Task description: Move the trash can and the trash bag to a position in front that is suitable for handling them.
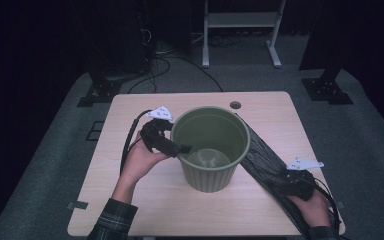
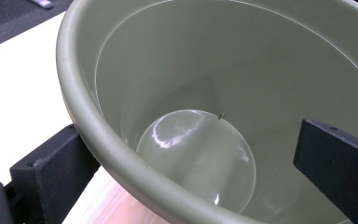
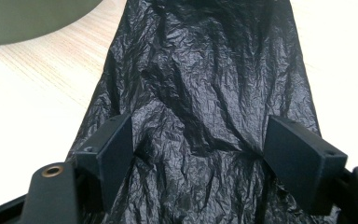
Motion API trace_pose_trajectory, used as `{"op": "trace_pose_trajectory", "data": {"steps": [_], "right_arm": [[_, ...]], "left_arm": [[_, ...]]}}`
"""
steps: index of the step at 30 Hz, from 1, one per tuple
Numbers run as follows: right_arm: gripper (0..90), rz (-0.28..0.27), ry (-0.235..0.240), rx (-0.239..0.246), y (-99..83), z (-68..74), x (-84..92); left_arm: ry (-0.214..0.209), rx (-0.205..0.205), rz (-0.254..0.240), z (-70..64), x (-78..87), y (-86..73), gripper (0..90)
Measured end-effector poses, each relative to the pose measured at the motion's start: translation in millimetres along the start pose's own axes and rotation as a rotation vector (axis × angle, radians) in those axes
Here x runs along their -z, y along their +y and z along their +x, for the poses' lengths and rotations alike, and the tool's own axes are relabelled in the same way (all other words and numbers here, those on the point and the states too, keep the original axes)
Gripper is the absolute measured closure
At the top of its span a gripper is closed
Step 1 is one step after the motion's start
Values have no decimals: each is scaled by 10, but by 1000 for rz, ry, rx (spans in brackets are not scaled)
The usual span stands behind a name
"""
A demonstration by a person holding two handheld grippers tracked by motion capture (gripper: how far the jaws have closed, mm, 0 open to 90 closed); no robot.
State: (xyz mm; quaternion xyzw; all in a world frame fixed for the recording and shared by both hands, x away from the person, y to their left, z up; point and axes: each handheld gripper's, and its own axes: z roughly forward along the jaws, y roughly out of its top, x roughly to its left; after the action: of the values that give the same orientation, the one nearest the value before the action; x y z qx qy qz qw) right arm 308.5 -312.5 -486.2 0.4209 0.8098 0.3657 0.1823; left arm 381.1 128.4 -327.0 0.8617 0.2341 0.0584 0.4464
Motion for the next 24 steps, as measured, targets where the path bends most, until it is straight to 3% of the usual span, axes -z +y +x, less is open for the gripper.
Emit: {"op": "trace_pose_trajectory", "data": {"steps": [6,10,13,19,24], "right_arm": [[230,0,0,0,0,1,0],[230,0,0,-1,0,1,0],[230,0,0,0,0,1,0],[230,0,-1,-1,0,2,0],[230,0,-1,-1,0,2,0]], "left_arm": [[5,15,-35,37,81,3,0],[20,24,-91,65,245,8,0],[36,26,-103,70,353,-18,0],[67,33,-125,62,583,-213,0],[85,44,-110,46,658,-449,0]]}}
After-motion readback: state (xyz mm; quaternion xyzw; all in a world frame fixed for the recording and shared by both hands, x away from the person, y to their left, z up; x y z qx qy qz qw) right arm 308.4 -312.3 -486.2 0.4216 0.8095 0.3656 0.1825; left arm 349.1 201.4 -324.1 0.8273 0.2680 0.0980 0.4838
